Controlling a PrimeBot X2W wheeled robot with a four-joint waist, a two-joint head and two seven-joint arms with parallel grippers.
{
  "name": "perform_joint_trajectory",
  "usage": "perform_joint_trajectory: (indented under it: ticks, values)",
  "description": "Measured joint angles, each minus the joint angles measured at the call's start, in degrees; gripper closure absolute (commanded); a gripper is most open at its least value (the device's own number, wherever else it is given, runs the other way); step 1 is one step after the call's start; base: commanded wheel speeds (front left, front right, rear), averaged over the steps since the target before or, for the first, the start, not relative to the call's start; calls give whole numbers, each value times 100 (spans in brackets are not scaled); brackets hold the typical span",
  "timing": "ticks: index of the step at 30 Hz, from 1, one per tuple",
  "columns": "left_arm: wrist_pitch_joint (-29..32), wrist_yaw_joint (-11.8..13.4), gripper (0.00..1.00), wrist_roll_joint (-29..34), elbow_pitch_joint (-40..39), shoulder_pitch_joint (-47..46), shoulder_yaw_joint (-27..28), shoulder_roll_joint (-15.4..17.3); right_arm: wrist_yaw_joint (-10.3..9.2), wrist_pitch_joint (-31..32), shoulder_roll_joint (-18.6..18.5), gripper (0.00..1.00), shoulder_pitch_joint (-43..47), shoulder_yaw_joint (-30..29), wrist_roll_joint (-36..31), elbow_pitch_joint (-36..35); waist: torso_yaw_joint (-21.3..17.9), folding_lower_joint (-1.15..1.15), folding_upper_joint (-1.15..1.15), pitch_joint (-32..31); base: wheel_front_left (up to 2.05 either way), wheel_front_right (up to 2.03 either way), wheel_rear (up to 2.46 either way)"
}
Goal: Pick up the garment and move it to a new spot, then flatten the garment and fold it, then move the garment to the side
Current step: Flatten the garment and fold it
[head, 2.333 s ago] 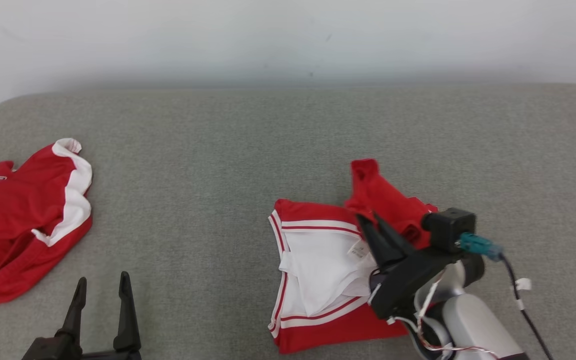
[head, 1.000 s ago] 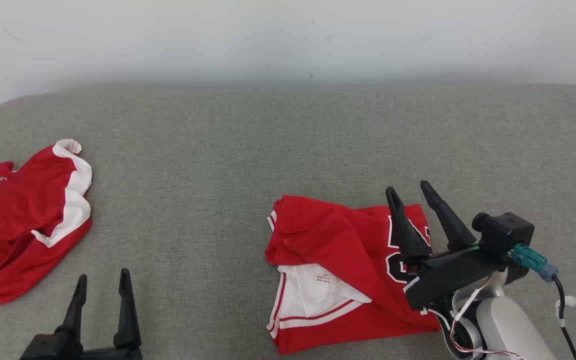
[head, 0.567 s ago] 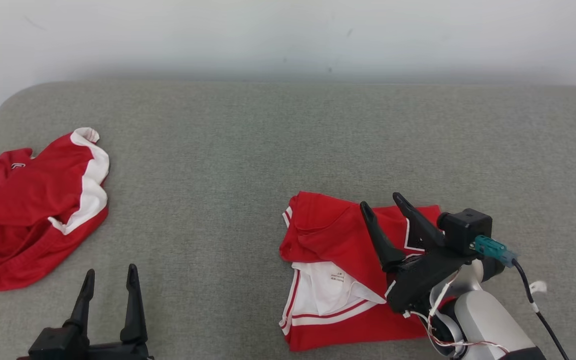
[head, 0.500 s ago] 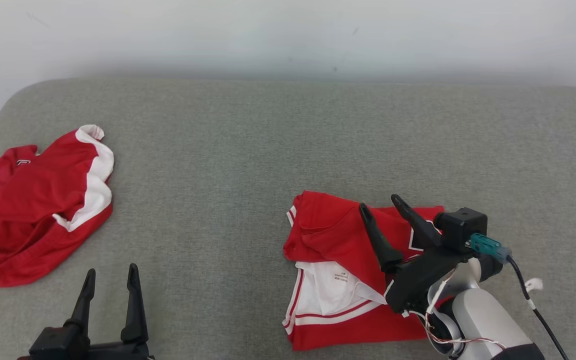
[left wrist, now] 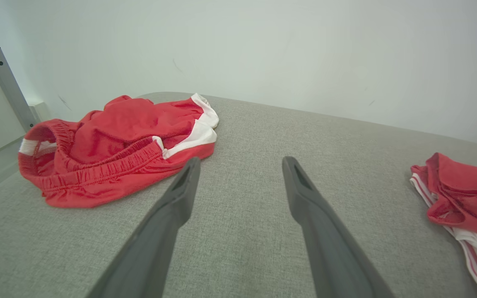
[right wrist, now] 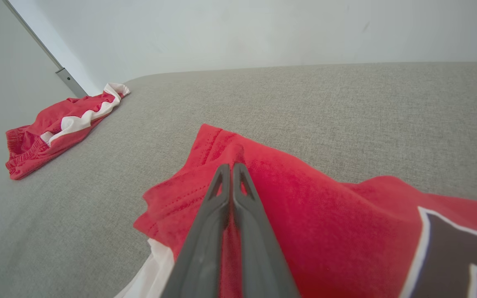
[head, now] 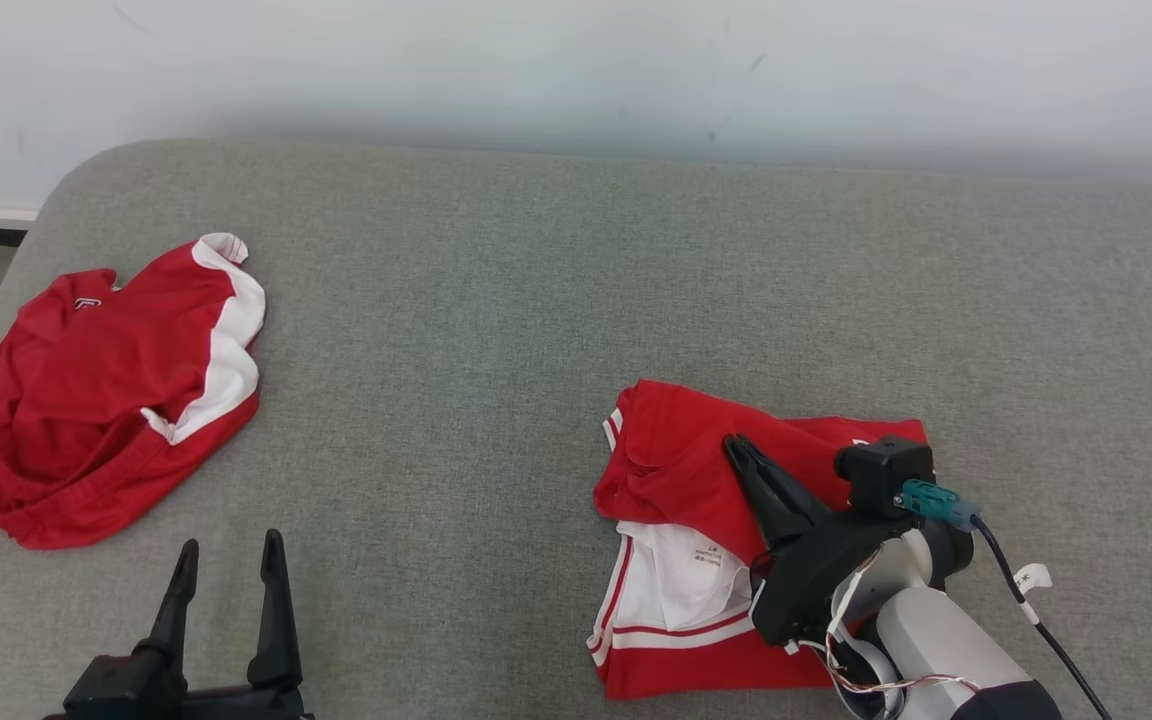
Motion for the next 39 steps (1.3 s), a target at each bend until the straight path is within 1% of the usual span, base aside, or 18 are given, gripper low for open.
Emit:
perform_joint_trajectory:
  ticks: [5,12,15,19,20,21,27,31,36,39]
  values:
    - [0,30,0,-32,-9,26,-27,-1,0,-244,-75,100,9,293,170,-136,-75,0,0,-58,0,0,0]
    - [0,78,0,-75,-41,115,-59,0,0,-479,-231,100,496,738,439,-771,-169,0,0,-150,0,0,0]
    - [0,78,0,-76,-43,144,-77,-1,0,-509,-252,100,705,875,542,-984,-208,0,0,-168,0,0,0]
    - [0,94,0,-76,-33,145,-88,0,0,-463,-230,100,964,1074,632,-1062,-236,0,0,-187,0,0,0]
    - [0,94,0,-76,-30,145,-87,0,0,-474,-220,20,1020,1113,635,-1070,-242,0,0,-190,0,0,0]
    - [0,94,0,-76,-24,143,-88,-1,0,-489,-208,0,1063,1122,633,-1074,-246,0,0,-193,0,0,0]
    - [0,91,0,-74,5,142,-32,0,0,-720,-127,0,1219,1076,639,-1221,-296,0,0,-229,0,0,0]
    - [0,63,0,-73,25,142,19,0,0,-881,-164,0,1265,943,604,-1383,-361,0,0,-253,0,0,0]
    - [0,51,0,-62,30,146,69,-1,0,-1079,-219,0,1282,403,460,-1545,-453,0,0,-293,0,0,0]
    - [0,48,0,-15,10,167,120,-1,0,-1135,-162,0,1379,-197,272,-1550,-511,0,0,-318,0,0,0]
